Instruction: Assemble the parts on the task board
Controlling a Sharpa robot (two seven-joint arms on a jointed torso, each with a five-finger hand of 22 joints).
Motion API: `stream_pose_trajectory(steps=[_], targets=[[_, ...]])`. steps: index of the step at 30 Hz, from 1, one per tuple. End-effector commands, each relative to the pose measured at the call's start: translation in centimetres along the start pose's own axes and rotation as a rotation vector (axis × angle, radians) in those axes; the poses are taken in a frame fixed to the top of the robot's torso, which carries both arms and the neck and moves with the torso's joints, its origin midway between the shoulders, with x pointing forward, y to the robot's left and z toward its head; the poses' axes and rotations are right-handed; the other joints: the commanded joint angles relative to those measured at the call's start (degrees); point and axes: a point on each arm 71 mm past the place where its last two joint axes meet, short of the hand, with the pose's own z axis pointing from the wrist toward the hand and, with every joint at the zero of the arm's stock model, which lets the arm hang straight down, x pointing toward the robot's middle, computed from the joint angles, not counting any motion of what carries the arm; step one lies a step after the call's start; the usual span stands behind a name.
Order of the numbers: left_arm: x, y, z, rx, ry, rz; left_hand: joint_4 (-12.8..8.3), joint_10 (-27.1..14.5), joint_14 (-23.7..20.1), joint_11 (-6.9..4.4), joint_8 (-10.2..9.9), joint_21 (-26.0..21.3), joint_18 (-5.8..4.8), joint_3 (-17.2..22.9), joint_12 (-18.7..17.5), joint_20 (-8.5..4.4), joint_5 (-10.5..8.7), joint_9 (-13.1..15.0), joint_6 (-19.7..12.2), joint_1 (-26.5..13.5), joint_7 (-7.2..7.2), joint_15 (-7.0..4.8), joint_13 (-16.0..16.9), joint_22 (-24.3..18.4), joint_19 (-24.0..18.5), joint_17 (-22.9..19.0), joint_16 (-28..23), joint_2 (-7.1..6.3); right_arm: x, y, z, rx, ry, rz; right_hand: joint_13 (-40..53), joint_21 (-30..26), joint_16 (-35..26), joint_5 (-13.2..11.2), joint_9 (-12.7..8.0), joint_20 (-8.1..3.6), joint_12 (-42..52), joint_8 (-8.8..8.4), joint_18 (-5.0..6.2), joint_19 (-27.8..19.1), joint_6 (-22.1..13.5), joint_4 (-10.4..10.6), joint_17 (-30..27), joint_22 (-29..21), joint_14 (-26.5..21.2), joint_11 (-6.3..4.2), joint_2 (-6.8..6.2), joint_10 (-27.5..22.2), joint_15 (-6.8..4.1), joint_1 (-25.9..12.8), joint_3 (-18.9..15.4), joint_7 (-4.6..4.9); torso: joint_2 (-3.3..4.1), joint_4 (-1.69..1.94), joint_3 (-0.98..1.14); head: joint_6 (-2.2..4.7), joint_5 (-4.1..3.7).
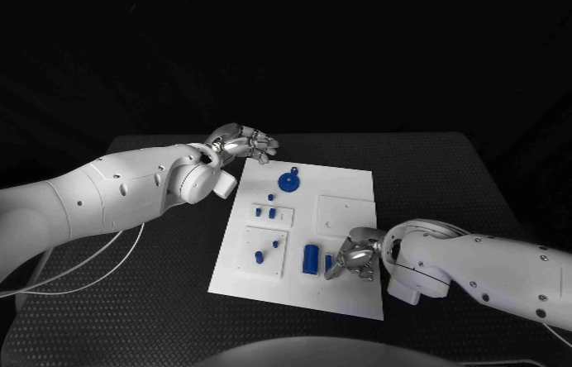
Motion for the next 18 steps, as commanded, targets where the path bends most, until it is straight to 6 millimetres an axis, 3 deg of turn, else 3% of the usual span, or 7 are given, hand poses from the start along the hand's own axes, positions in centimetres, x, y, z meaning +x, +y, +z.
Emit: stream_pose_trajectory(steps=[1,8,18], targets=[[0.21,-0.19,0.03,0.009,0.015,-0.001,0.4,-0.3,-0.1,0.07,0.4,-0.3,0.98,0.0,0.3,0.29,0.10,-0.1,-0.3,-0.3,-0.01,0.29,0.1,1.2,-0.3,0.1,-0.2,-0.22,0.17,0.16,0.02,-0.011,0.006,-0.066,0.0,-0.2,-0.3,-0.3,0.1,-0.23,-0.3,0.23,0.83,-0.1,-0.2,-0.1,0.1,0.3,-0.3,-0.03,-0.02,-0.3,-0.30,0.7,-0.4,-0.04,0.03,-0.02,0.04,-0.04,-0.02],[0.18,-0.18,0.02,0.009,0.015,-0.001,0.4,-0.3,-0.1,0.07,0.4,-0.3,0.97,0.0,0.3,0.30,0.10,-0.1,-0.3,-0.3,0.00,0.29,0.1,1.2,-0.3,0.1,-0.2,-0.20,0.07,0.04,0.04,0.009,-0.010,-0.089,0.0,-0.2,-0.3,-0.5,0.2,-0.24,-0.3,0.43,0.83,0.0,0.1,-0.2,0.1,0.4,-0.3,-0.10,-0.24,-0.2,-0.34,1.1,-0.8,-0.12,0.01,0.05,0.03,-0.17,-0.07],[0.22,-0.19,0.02,0.009,0.017,-0.001,0.5,-0.3,-0.1,0.08,0.4,-0.3,0.96,0.0,0.3,0.30,0.10,-0.1,-0.3,-0.4,0.00,0.30,0.1,1.2,-0.3,0.2,-0.3,-0.19,-0.01,0.09,0.18,0.018,-0.027,-0.092,-0.1,-0.1,-0.1,-0.5,0.5,-0.39,-0.2,0.98,0.83,0.2,0.8,0.1,0.2,0.3,-0.2,-0.41,3.13,0.2,-0.58,2.6,-0.6,-0.44,0.00,0.02,-0.02,-0.26,-0.10]])
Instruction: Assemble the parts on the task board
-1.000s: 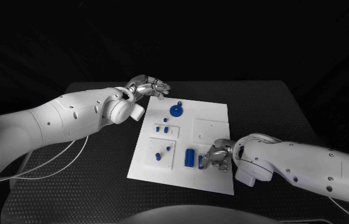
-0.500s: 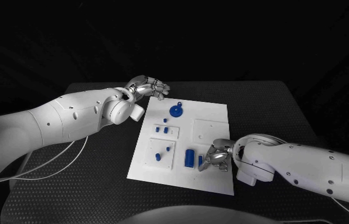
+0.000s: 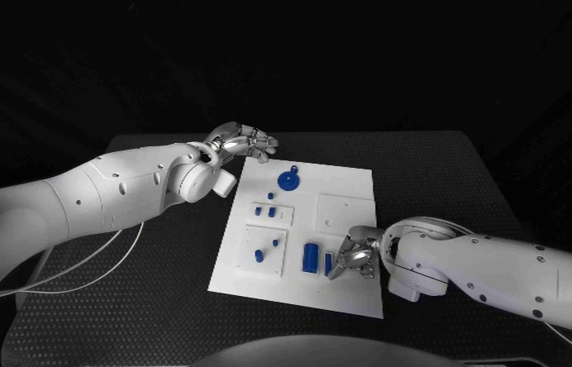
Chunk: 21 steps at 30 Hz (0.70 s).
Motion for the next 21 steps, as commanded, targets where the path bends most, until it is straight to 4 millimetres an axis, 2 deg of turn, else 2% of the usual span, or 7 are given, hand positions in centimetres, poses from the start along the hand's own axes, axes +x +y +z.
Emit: stream_pose_trajectory(steps=[1,6,12,17,21], targets=[[0.22,-0.19,0.03,0.009,0.016,-0.001,0.5,-0.3,-0.1,0.08,0.4,-0.3,0.96,0.0,0.3,0.30,0.10,-0.1,-0.3,-0.4,-0.01,0.30,0.1,1.2,-0.3,0.1,-0.3,-0.19,0.05,0.01,0.07,0.008,-0.006,-0.022,-0.1,-0.1,-0.1,-0.3,0.1,-0.25,-0.2,0.22,0.83,0.1,0.5,0.2,0.1,0.3,0.1,-0.42,1.07,0.2,-0.42,0.1,0.0,-0.16,-0.01,0.02,-0.02,-0.05,-0.04],[0.29,-0.28,-0.02,0.020,0.018,0.004,0.6,-0.3,0.0,0.07,0.4,-0.3,0.95,0.0,0.3,0.31,0.10,-0.1,-0.3,-0.5,-0.01,0.30,0.1,1.2,-0.3,0.1,-0.3,-0.12,0.00,0.04,0.17,0.011,-0.013,-0.020,-0.1,-0.1,-0.1,-0.3,0.1,-0.12,-0.2,0.33,0.83,0.1,0.7,1.3,0.1,0.3,0.1,-0.48,2.54,0.4,-0.45,-0.8,0.0,-0.22,0.00,0.07,-0.03,-0.08,-0.11],[0.39,-0.29,0.00,0.018,0.022,0.004,0.8,-0.3,0.0,0.06,0.4,-0.3,0.95,0.0,0.3,0.32,0.12,-0.1,-0.3,-0.6,-0.02,0.31,0.1,1.2,-0.3,0.2,-0.3,0.10,-0.13,-0.08,0.22,0.024,-0.026,-0.019,-0.2,-0.2,-0.1,-0.3,0.1,-0.14,-0.3,0.43,0.83,0.2,1.0,2.5,0.0,0.3,0.1,-0.62,2.56,0.6,-0.57,-1.5,1.1,-0.36,-0.02,0.05,-0.04,-0.09,-0.10],[0.39,-0.28,-0.03,0.019,0.027,0.003,0.9,-0.3,0.0,0.07,0.4,-0.3,0.94,-0.1,0.3,0.32,0.11,-0.1,-0.4,-0.7,-0.01,0.32,0.1,1.2,-0.3,0.2,-0.4,-0.01,-0.22,-0.23,0.26,0.033,-0.028,-0.021,-0.2,-0.2,-0.1,-0.3,0.0,-0.20,-0.3,0.46,0.83,0.3,1.2,3.4,0.0,0.3,0.2,-0.72,3.40,0.7,-0.66,-1.8,2.4,-0.46,0.00,0.02,-0.05,-0.08,-0.07],[0.46,-0.30,0.00,0.020,0.029,0.003,0.9,-0.3,-0.1,0.07,0.4,-0.3,0.94,-0.1,0.3,0.32,0.11,-0.1,-0.4,-0.7,-0.01,0.32,0.1,1.2,-0.3,0.3,-0.4,-0.05,-0.04,-0.22,0.28,0.038,-0.005,-0.027,-0.1,-0.1,0.0,-0.2,-0.1,-0.29,-0.3,0.45,0.83,0.2,1.2,2.8,0.0,0.4,0.2,-0.74,3.40,0.8,-0.69,-0.9,3.7,-0.48,-0.01,0.04,-0.02,-0.10,-0.07]])
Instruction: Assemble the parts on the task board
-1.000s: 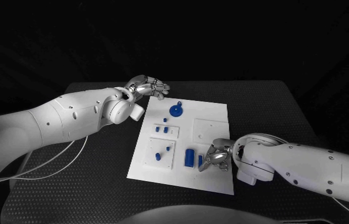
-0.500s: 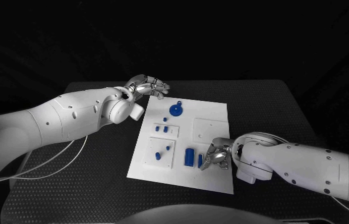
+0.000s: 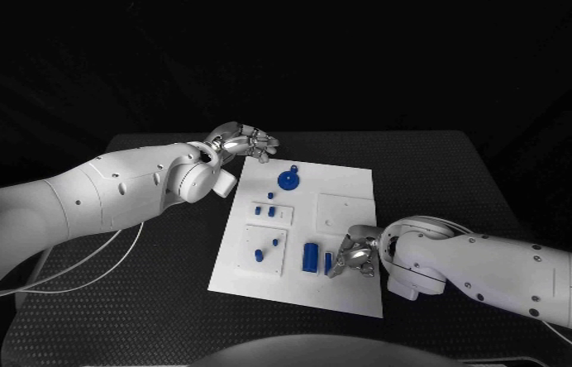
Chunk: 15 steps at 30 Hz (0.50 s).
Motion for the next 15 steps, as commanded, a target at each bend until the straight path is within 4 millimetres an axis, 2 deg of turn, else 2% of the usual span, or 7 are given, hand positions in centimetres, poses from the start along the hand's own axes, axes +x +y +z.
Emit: stream_pose_trajectory(steps=[1,7,15], targets=[[0.27,-0.24,0.05,0.016,0.021,0.000,0.4,-0.3,-0.1,0.07,0.2,-0.3,0.93,0.1,0.3,0.12,0.11,-0.1,-0.4,-0.7,-0.02,0.32,0.1,1.2,-0.1,0.1,-0.2,-0.06,0.05,-0.27,0.09,0.024,0.011,-0.018,-0.1,-0.1,0.0,-0.2,-0.1,-0.25,-0.3,0.21,0.79,0.2,0.4,-0.6,0.0,0.4,-0.1,-0.19,0.36,0.3,-0.45,1.0,0.7,-0.10,0.00,0.01,0.05,-0.04,0.00],[0.29,-0.23,0.06,0.014,0.023,0.000,0.4,-0.3,-0.1,0.07,0.2,-0.3,0.94,0.1,0.3,0.11,0.12,-0.1,-0.4,-0.7,-0.03,0.32,0.1,1.2,-0.1,0.1,-0.2,-0.07,0.15,-0.26,0.29,0.042,0.031,-0.030,0.0,0.0,0.0,-0.1,-0.3,-0.07,-0.3,0.16,0.79,0.1,0.5,-2.4,0.0,0.6,0.0,-0.11,0.11,0.3,-0.35,1.8,1.4,-0.02,0.00,-0.06,0.06,-0.17,0.01],[0.31,-0.22,0.05,0.013,0.024,0.000,0.4,-0.3,-0.1,0.06,0.2,-0.3,0.95,0.1,0.3,0.11,0.12,-0.1,-0.4,-0.6,-0.03,0.32,0.1,1.2,-0.2,0.1,-0.2,-0.07,0.05,-0.23,0.51,0.055,0.012,-0.035,0.0,0.0,0.0,-0.1,-0.3,0.06,-0.3,0.18,0.79,0.2,0.6,-2.8,-0.1,0.6,0.0,-0.08,0.56,0.4,-0.30,1.7,1.6,-0.01,0.00,-0.05,0.09,-0.20,-0.09]])
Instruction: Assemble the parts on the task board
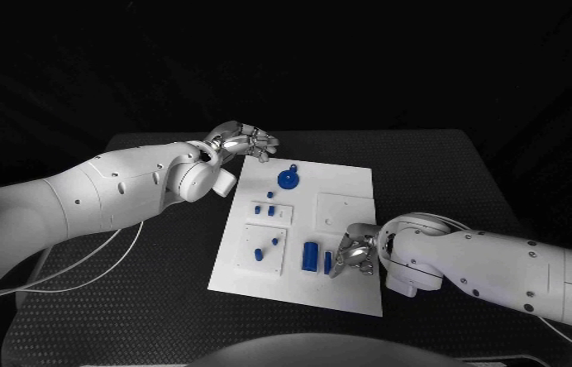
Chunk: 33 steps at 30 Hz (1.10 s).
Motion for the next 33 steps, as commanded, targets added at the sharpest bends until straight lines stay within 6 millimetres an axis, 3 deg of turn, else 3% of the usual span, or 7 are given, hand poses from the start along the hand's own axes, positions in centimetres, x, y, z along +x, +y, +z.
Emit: stream_pose_trajectory(steps=[1,16,23,33], targets=[[0.25,-0.21,0.04,0.012,0.019,-0.001,0.4,-0.3,-0.1,0.06,0.2,-0.3,0.95,0.1,0.3,0.11,0.12,-0.1,-0.4,-0.6,-0.04,0.32,0.1,1.2,-0.2,0.1,-0.2,-0.07,0.20,-0.47,0.27,0.040,0.000,-0.023,0.0,0.0,0.0,-0.1,-0.2,0.07,-0.3,-0.39,0.75,0.2,0.4,-0.3,-0.1,0.6,0.0,-0.08,0.45,0.4,-0.30,0.3,0.0,0.16,0.00,-0.01,-0.01,-0.02,-0.07],[0.22,-0.17,0.02,0.009,0.019,0.000,0.4,-0.3,-0.1,0.06,0.3,-0.4,0.94,0.1,0.3,0.12,0.11,-0.1,-0.4,-0.6,-0.05,0.33,0.1,1.3,-0.2,0.2,-0.3,-0.06,0.12,-1.06,0.83,0.086,0.007,-0.052,0.0,0.0,0.0,0.2,-0.3,0.27,-0.3,-0.31,0.75,0.3,0.8,0.2,-0.1,0.6,0.1,-0.16,1.17,0.6,-0.32,-1.0,0.2,0.07,-0.01,0.01,-0.08,0.07,-0.26],[0.23,-0.18,0.02,0.009,0.019,0.001,0.4,-0.3,-0.1,0.05,0.3,-0.4,0.94,0.1,0.3,0.12,0.11,-0.1,-0.4,-0.6,-0.05,0.33,0.1,1.3,-0.2,0.2,-0.3,-0.08,0.29,-1.02,0.96,0.082,0.005,-0.046,0.1,0.1,0.0,2.4,-0.5,0.32,-0.4,-0.28,0.75,0.2,1.0,-1.7,-0.1,0.7,0.1,-0.26,2.09,0.7,-0.41,-0.1,1.2,-0.03,0.02,0.00,-0.05,0.04,-0.22],[0.19,-0.16,0.02,0.009,0.017,0.002,0.5,-0.3,-0.1,0.05,0.3,-0.4,0.95,0.1,0.3,0.12,0.11,-0.1,-0.4,-0.5,-0.06,0.33,0.1,1.3,-0.2,0.2,-0.4,-0.09,0.53,-1.03,0.92,0.070,0.016,-0.025,0.1,0.2,0.0,2.8,-0.6,0.43,-0.4,-0.26,0.75,0.3,1.1,-1.7,-0.2,0.7,0.1,-0.25,1.61,0.8,-0.39,-0.5,0.9,-0.02,0.00,-0.01,-0.01,0.19,-0.26]])
